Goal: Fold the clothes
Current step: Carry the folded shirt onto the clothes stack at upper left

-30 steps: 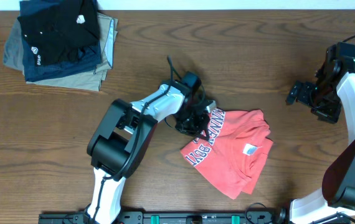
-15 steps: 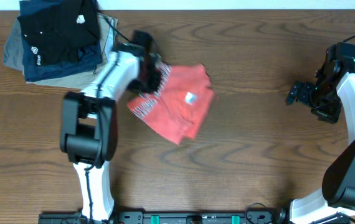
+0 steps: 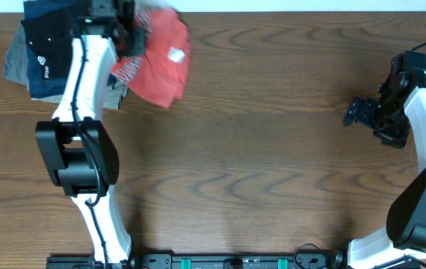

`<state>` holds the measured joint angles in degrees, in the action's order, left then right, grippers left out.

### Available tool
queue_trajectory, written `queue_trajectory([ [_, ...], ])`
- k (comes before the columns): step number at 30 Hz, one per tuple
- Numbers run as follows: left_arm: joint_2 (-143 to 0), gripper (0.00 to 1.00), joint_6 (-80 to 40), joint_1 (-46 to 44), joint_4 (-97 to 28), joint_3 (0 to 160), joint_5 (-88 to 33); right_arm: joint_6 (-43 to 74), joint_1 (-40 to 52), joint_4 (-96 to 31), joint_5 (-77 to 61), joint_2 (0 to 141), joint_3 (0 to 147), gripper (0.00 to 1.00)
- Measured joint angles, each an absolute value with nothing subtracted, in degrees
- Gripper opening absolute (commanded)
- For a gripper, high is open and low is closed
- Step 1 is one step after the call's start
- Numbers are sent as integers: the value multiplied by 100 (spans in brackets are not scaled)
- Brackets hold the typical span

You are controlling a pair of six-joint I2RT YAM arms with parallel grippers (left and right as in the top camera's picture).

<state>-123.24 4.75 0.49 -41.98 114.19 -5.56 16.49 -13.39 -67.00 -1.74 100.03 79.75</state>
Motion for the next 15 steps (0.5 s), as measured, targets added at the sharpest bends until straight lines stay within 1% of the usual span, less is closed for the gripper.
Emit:
queue_trajectory([
  [5, -12324, 6, 460, 298, -3785, 11675, -517, 1649, -1339, -6700, -174, 10003, 7975, 99],
  [15, -12324, 6, 340, 707, -3164, 11686, -213, 1649, -1339, -6700, -174, 10003, 7977, 99],
])
